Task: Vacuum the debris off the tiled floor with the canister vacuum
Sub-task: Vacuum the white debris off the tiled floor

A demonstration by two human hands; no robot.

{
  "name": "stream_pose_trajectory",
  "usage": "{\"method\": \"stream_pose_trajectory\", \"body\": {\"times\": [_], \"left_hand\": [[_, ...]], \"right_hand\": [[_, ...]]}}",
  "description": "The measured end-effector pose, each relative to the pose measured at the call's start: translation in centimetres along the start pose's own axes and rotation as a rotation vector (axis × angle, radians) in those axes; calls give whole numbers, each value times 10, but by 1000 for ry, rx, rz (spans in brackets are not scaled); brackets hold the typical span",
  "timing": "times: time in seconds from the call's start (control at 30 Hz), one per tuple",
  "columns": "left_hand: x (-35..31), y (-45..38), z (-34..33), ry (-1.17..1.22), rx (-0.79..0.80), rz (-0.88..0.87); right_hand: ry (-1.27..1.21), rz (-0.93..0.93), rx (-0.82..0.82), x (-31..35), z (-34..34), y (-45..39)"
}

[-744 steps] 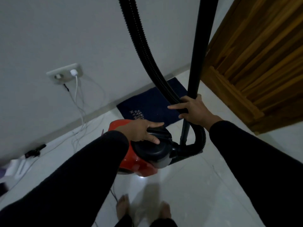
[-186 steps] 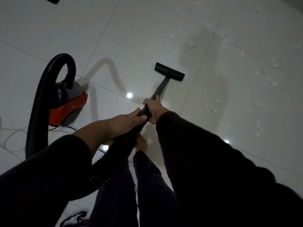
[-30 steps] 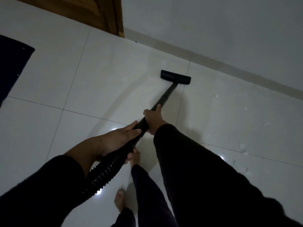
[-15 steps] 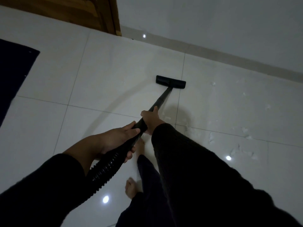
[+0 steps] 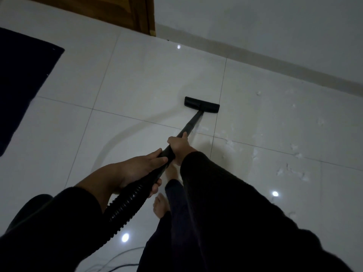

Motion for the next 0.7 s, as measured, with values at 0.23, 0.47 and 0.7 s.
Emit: {"method": "stream_pose_trajectory", "body": {"times": [0.23,0.47,0.7], "left_hand": [[29,20,-9,33,-4,9],[62,32,-23,26,0,2],[117,40,-59,55,-19,-28]], "right_hand": [[16,-15,36,-31,-11,18],[58,-23,60,-66,-3,34],[180,-33,92,-117,15,54]]}}
Point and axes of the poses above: each hand's wrist, its own y-axis away from the middle knuckle, its own z-axis out of the back of the hand, x = y × z, the point moved 4 cm from there along -y, towards the middle knuckle, and after that the axes turned 10 degrees about x, right-handed, at the moved point
